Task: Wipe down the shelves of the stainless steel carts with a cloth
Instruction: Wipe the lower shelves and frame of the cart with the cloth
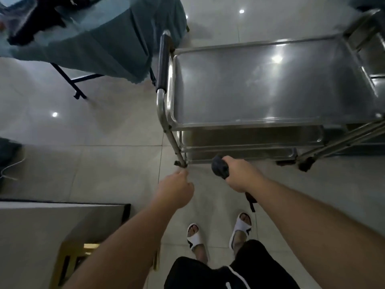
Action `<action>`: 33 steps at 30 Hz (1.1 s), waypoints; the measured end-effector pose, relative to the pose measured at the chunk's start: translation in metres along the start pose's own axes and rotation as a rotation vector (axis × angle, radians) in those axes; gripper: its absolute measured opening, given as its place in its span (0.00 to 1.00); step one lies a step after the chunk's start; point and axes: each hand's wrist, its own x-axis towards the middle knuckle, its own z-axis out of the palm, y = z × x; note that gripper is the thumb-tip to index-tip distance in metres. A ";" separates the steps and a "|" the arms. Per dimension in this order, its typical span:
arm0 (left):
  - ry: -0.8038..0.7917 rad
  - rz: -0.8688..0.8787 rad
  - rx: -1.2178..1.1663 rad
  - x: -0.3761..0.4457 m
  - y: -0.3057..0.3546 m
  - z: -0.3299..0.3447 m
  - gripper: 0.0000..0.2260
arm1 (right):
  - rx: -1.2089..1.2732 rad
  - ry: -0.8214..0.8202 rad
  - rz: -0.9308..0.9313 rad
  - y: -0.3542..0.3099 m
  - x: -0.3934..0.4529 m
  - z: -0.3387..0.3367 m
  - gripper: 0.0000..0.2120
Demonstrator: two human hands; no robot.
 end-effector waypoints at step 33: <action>0.811 -0.026 -0.924 0.346 -0.097 0.123 0.12 | 0.394 0.478 -0.338 -0.025 0.384 0.139 0.33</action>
